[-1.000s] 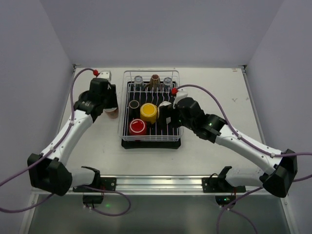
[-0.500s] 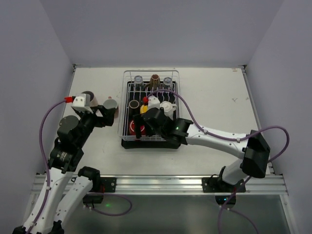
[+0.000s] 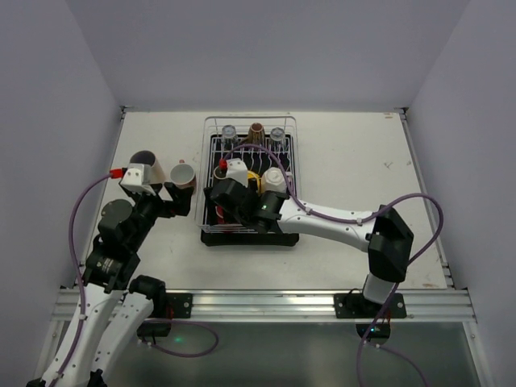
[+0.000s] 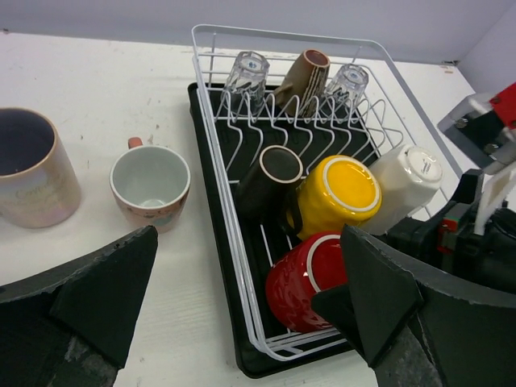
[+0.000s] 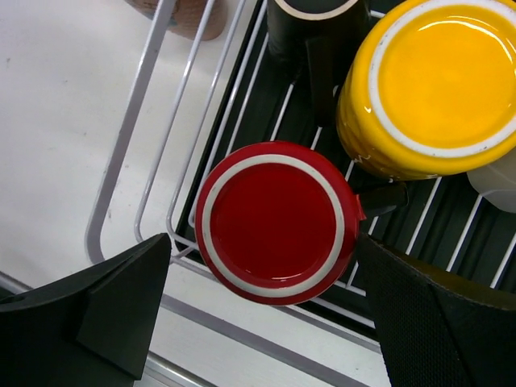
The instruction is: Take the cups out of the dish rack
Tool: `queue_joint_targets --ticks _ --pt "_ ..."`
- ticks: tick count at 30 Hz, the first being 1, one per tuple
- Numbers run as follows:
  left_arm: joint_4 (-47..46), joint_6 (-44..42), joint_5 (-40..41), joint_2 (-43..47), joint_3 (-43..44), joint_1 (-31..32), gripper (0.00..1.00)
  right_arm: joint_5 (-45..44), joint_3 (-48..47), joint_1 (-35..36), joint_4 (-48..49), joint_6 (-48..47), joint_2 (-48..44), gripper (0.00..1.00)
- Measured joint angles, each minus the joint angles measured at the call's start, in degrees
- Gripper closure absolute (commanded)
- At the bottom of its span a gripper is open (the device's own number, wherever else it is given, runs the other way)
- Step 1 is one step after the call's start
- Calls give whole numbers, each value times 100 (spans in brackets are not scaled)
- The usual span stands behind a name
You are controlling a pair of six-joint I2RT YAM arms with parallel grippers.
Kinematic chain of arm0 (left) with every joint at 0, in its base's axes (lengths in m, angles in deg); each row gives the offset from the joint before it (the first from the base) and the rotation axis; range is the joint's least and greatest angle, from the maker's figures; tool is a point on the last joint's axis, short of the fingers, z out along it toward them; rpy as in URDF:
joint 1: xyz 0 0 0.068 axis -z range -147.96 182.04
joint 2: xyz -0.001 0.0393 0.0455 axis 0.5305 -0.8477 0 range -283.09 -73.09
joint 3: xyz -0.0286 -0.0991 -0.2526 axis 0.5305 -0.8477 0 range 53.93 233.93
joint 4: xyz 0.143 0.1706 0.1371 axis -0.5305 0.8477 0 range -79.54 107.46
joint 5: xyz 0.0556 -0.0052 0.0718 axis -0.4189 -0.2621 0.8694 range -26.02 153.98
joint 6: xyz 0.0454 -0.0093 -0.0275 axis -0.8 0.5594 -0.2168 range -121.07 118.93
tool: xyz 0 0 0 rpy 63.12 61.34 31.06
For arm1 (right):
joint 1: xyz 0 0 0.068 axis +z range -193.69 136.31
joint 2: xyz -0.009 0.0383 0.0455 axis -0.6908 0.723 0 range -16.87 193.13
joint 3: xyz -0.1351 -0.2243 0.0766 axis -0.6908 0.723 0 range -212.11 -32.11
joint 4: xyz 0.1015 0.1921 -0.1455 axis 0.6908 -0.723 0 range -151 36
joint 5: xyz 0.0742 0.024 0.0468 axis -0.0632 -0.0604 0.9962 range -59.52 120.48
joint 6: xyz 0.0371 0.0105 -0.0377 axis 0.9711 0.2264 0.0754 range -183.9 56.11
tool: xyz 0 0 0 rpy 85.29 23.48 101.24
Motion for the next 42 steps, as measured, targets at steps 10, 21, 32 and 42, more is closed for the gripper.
queue_joint_targets --ticks 10,21,32,42 --pt "2 0 -4 192 0 63 0 -356 -603 0 -654 153 817 1" --pt "4 0 -4 208 0 186 1 -686 -715 37 -765 267 949 54" --pt "70 127 -426 92 168 186 26 -520 632 151 402 83 -721 68" --pt "26 938 -1663 149 627 190 38 63 1530 199 1895 90 -2299 70"
